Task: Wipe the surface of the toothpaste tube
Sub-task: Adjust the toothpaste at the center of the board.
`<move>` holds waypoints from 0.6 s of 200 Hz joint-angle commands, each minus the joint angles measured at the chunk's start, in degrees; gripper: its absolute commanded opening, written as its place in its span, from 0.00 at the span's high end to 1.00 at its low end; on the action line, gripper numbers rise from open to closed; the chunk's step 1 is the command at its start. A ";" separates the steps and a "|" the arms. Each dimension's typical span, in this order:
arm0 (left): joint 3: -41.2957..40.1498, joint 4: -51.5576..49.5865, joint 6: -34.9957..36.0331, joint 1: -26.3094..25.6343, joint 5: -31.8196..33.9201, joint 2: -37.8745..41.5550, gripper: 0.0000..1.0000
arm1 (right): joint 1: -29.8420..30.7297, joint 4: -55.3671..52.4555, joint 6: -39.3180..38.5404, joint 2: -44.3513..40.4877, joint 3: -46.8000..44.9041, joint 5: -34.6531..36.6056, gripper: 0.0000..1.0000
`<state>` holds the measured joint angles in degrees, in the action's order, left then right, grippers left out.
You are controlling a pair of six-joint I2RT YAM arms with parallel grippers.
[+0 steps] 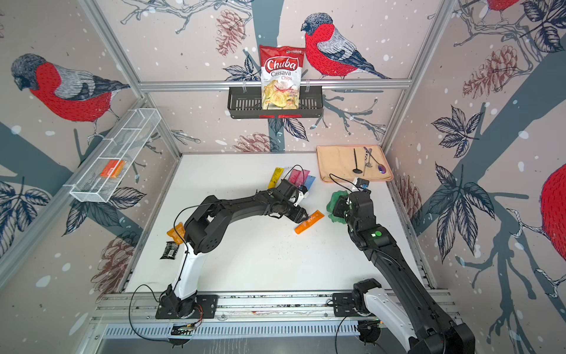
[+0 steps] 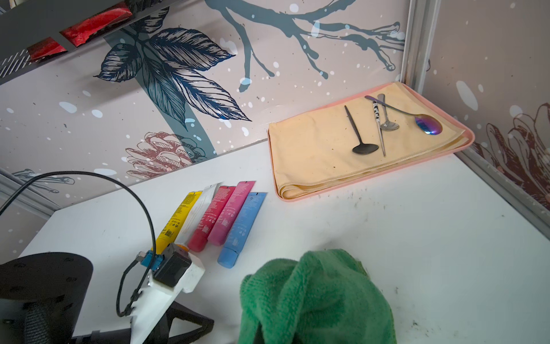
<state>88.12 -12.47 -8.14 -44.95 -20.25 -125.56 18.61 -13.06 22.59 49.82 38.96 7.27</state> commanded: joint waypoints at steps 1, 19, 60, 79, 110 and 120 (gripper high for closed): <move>-0.53 -2.87 0.40 0.15 -4.10 -0.05 0.41 | -0.01 4.14 -0.42 0.58 -0.38 -1.32 0.98; -0.90 -3.13 0.37 0.12 -4.63 0.01 0.42 | 0.02 4.14 -0.55 0.89 -0.41 -1.92 0.98; -1.98 -3.93 0.14 -0.76 -6.39 -0.19 0.44 | 0.10 4.30 -0.64 0.48 -0.69 -2.86 0.98; -3.14 -3.86 -0.05 -1.75 -6.03 0.53 0.44 | 0.06 4.36 -0.69 0.29 -0.74 -3.09 0.98; -4.55 -4.80 -0.12 -2.81 -4.33 0.84 0.48 | 0.09 4.51 -0.62 0.06 -0.86 -3.59 0.98; -4.71 -5.27 -0.19 -3.33 -3.10 0.84 0.51 | 0.11 4.60 -0.67 -0.07 -0.90 -3.81 0.98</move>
<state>84.38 -10.96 -8.01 -47.42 -26.52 -124.42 18.65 -11.14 22.39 50.13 38.22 4.40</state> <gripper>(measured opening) 0.523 0.090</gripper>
